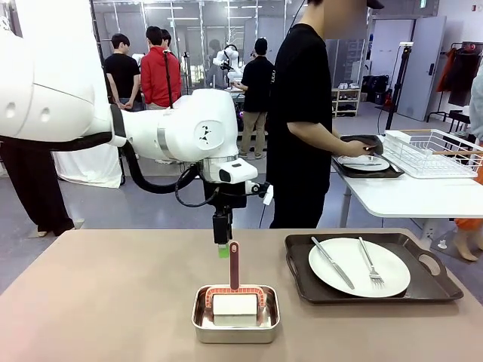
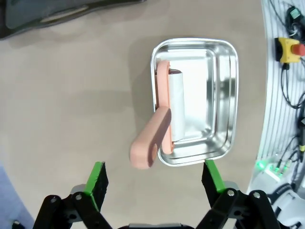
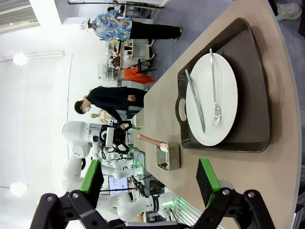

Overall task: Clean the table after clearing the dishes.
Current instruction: When the left (or right) Handle tray is removed, use the left hand (or right hand) to clean the left (or right) side of the table with the Lint Roller.

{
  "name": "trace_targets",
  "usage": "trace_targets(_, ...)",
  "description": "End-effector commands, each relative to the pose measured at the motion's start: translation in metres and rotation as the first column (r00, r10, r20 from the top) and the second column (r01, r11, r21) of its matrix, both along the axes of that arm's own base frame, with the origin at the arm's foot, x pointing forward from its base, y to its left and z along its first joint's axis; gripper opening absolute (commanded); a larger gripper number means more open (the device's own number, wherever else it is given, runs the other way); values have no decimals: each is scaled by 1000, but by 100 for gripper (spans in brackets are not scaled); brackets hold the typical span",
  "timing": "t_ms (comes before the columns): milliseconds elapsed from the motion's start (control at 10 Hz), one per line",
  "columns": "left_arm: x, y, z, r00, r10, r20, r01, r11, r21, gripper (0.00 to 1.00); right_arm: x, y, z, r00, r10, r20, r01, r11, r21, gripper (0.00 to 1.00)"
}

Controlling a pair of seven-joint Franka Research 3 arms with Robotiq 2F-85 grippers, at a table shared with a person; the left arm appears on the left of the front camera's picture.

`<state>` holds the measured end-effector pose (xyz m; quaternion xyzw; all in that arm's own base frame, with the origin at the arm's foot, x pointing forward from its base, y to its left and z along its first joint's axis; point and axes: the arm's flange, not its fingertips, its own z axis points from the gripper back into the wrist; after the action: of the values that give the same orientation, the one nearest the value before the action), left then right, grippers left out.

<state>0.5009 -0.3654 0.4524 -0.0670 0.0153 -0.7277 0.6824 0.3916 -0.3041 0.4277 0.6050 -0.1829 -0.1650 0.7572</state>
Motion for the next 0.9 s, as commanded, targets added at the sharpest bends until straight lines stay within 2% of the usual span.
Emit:
trace_targets(0, 9, -11, 1, 999, 1, -44, 0, 999, 35, 100, -1, 0, 3, 1000, -1, 3, 1, 1000, -1, 100)
trace_targets(800, 11, -31, -19, 995, -7, -100, 15, 997, 80, 100, -1, 0, 3, 1000, -1, 3, 1, 1000, -1, 100)
